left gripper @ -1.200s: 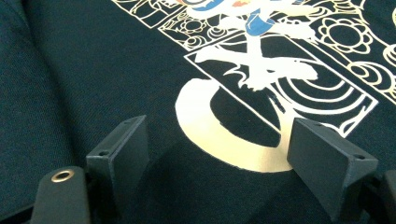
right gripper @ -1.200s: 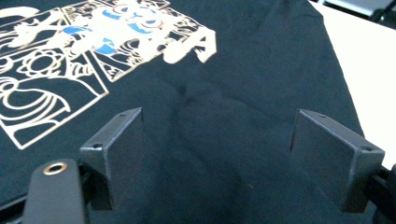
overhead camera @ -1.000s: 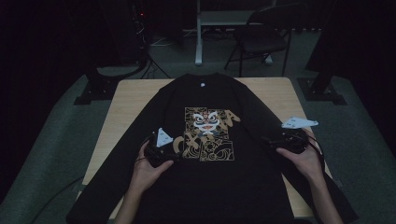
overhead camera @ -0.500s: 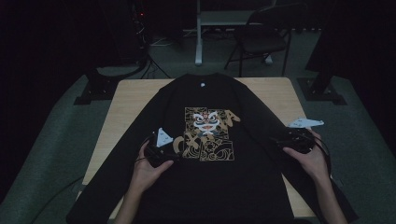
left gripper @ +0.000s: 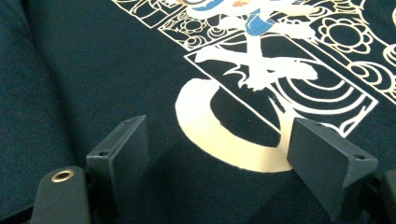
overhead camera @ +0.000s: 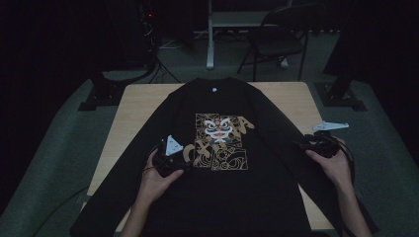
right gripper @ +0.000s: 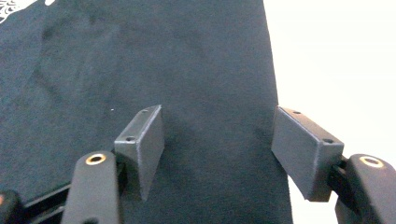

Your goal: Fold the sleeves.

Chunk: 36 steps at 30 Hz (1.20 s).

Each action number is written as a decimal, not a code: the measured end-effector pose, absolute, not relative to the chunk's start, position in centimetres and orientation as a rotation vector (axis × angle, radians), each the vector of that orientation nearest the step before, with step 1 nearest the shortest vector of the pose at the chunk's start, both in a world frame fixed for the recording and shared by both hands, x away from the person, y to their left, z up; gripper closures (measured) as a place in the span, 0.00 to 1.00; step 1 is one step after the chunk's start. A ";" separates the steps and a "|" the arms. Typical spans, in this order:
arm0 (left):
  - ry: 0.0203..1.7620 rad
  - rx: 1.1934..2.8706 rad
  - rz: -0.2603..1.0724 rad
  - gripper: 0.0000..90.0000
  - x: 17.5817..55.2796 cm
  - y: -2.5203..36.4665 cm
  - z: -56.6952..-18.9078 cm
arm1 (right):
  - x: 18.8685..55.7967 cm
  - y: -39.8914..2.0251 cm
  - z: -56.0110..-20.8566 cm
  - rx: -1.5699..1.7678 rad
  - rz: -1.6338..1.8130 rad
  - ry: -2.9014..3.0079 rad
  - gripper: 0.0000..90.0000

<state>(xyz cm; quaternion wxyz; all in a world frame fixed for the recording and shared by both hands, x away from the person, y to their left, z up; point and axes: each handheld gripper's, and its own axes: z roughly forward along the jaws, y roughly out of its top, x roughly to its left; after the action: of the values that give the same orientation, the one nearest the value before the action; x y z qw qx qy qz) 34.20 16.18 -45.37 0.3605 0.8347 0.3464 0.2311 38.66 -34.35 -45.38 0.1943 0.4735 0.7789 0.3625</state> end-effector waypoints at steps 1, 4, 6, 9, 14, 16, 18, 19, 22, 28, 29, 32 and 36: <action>0.894 2.151 0.596 0.24 34.2 16.2 -45.4 | 38.7 -34.5 -45.4 1.334 1.012 2.179 0.40; 0.893 2.151 0.595 0.24 34.2 16.2 -45.4 | 38.9 -34.7 -45.3 1.341 0.993 2.165 0.42; 0.893 2.151 0.596 0.24 34.2 16.2 -45.4 | 39.0 -34.8 -45.4 1.342 0.980 2.159 0.43; 0.893 2.151 0.596 0.24 34.2 16.2 -45.4 | 39.0 -34.8 -45.4 1.339 0.984 2.152 0.48; 0.893 2.151 0.597 0.24 34.2 16.2 -45.4 | 39.0 -35.2 -45.4 1.342 0.993 2.142 0.63; 0.893 2.152 0.597 0.24 34.2 16.2 -45.4 | 39.2 -35.6 -45.4 1.363 0.993 2.122 0.71; 0.892 2.152 0.596 0.24 34.2 16.2 -45.4 | 39.3 -36.0 -45.5 1.380 0.996 2.101 0.75; 0.892 2.151 0.595 0.24 34.2 16.2 -45.4 | 39.4 -36.3 -45.5 1.392 0.995 2.090 0.77; 0.887 2.153 0.581 0.24 34.1 16.2 -45.4 | 39.8 -36.8 -45.5 1.415 0.987 2.065 0.81; 0.882 2.159 0.506 0.24 34.1 16.4 -45.4 | 40.6 -37.3 -45.4 1.441 0.976 2.042 0.95; 0.881 2.159 0.505 0.24 34.1 16.4 -45.4 | 40.7 -37.3 -45.4 1.450 0.974 2.035 0.96; 0.884 2.157 0.496 0.24 34.1 16.4 -45.4 | 41.1 -37.2 -45.4 1.464 0.955 2.012 0.97; 0.899 2.154 0.476 0.24 34.2 16.4 -45.4 | 41.4 -36.8 -45.4 1.477 0.923 1.984 0.97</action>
<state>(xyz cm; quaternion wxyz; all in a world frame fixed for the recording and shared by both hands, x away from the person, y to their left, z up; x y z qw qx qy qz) 34.20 16.43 -45.42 0.3709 0.8398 0.3504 0.1855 41.43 -36.83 -45.38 0.2485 0.5419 0.7280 0.3386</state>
